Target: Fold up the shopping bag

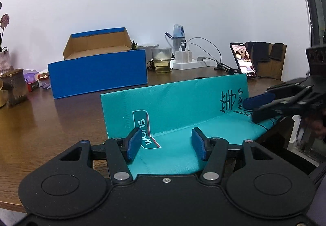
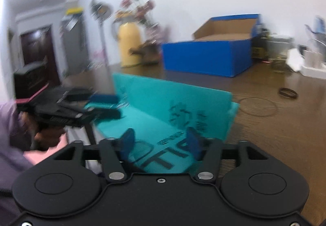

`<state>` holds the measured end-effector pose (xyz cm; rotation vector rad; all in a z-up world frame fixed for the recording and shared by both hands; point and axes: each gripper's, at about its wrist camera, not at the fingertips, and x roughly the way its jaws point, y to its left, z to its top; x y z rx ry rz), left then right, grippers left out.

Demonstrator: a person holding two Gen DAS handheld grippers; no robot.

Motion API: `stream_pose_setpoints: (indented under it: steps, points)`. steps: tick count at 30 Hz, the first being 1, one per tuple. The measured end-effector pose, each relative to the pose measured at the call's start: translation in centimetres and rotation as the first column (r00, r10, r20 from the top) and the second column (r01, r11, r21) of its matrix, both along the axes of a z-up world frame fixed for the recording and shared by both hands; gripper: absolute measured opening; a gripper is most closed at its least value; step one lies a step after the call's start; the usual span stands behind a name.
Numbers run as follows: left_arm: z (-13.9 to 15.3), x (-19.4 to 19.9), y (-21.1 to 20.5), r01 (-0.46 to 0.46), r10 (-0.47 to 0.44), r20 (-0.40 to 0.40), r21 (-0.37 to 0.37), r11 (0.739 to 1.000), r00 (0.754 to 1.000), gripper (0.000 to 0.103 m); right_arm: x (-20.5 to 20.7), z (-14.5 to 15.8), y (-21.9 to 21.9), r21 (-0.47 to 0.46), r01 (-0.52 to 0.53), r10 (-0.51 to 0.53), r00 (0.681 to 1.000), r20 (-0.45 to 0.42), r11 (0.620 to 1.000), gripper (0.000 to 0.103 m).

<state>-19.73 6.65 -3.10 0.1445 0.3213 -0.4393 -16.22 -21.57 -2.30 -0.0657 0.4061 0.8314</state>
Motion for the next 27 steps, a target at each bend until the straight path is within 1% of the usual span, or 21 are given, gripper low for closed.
stream_pose_setpoints:
  steps: [2, 5, 7, 9, 10, 13, 15, 16, 17, 19, 21, 22, 23, 25, 27]
  points:
    - [-0.1, 0.1, 0.0, -0.002, 0.002, -0.003, -0.007, 1.0, 1.0, 0.054, -0.4, 0.1, 0.6, -0.063, -0.046, 0.047, 0.999, 0.019, 0.997, 0.082]
    - [-0.2, 0.2, 0.1, 0.005, -0.005, -0.002, -0.01, 1.0, 1.0, 0.054, -0.9, -0.1, 1.4, -0.131, -0.102, 0.109, 0.993, 0.051, 0.986, 0.09]
    - [-0.3, 0.2, 0.4, 0.018, -0.018, -0.003, -0.016, 1.0, 1.0, 0.054, -1.2, -0.5, 1.9, -0.175, -0.131, 0.148, 0.985, 0.085, 0.976, 0.091]
    - [-0.2, 0.5, 0.7, 0.033, -0.034, -0.01, -0.022, 0.999, 0.999, 0.054, -1.4, -0.9, 2.3, -0.219, -0.137, 0.167, 0.978, 0.122, 0.966, 0.091]
    - [-0.2, 0.6, 0.8, 0.041, -0.042, -0.012, -0.021, 0.999, 0.999, 0.054, -1.4, -1.0, 2.4, -0.227, -0.137, 0.17, 0.977, 0.131, 0.964, 0.091]
    - [-0.2, 0.8, 1.0, 0.06, -0.06, -0.017, -0.022, 0.998, 0.998, 0.054, -1.5, -1.2, 2.2, -0.202, -0.127, 0.154, 0.98, 0.126, 0.971, 0.09]
    - [-0.2, 0.8, 1.2, 0.083, -0.083, -0.011, -0.013, 0.996, 0.996, 0.055, -1.3, -1.3, 1.4, -0.146, -0.126, 0.143, 0.983, 0.111, 0.981, 0.086]
    - [-0.1, 0.9, 1.4, 0.102, -0.102, -0.012, -0.012, 0.995, 0.995, 0.055, -1.2, -1.4, 0.8, -0.115, -0.126, 0.138, 0.985, 0.105, 0.985, 0.079]
    - [-0.1, 0.9, 1.7, 0.124, -0.125, -0.013, -0.016, 0.992, 0.992, 0.055, -1.2, -1.4, 0.4, -0.1, -0.127, 0.137, 0.985, 0.103, 0.987, 0.078]
    - [0.0, 0.9, 2.4, 0.17, -0.171, -0.013, -0.026, 0.985, 0.985, 0.061, -1.3, -1.4, 0.0, -0.103, -0.134, 0.145, 0.984, 0.107, 0.986, 0.078]
    - [0.0, 0.3, 2.8, 0.234, -0.234, 0.007, -0.003, 0.972, 0.972, 0.079, -1.2, -1.2, -0.1, -0.115, -0.139, 0.151, 0.983, 0.105, 0.984, 0.078]
    - [0.0, -0.2, 3.1, 0.257, -0.257, 0.028, 0.018, 0.966, 0.966, 0.081, -1.1, -1.2, -0.2, -0.12, -0.142, 0.155, 0.983, 0.103, 0.983, 0.077]
    - [-0.1, -0.6, 3.0, 0.269, -0.271, 0.04, 0.059, 0.961, 0.962, 0.089, -1.1, -1.2, -0.3, -0.115, -0.147, 0.158, 0.982, 0.099, 0.982, 0.077]
    - [-0.5, -1.5, 2.9, 0.287, -0.298, 0.059, 0.147, 0.946, 0.953, 0.09, -0.9, -1.2, -0.8, -0.088, -0.152, 0.159, 0.983, 0.086, 0.984, 0.077]
    - [-0.9, -2.2, 2.5, 0.269, -0.291, 0.081, 0.213, 0.939, 0.953, 0.09, -0.9, -1.3, -1.0, -0.074, -0.152, 0.157, 0.984, 0.082, 0.986, 0.077]
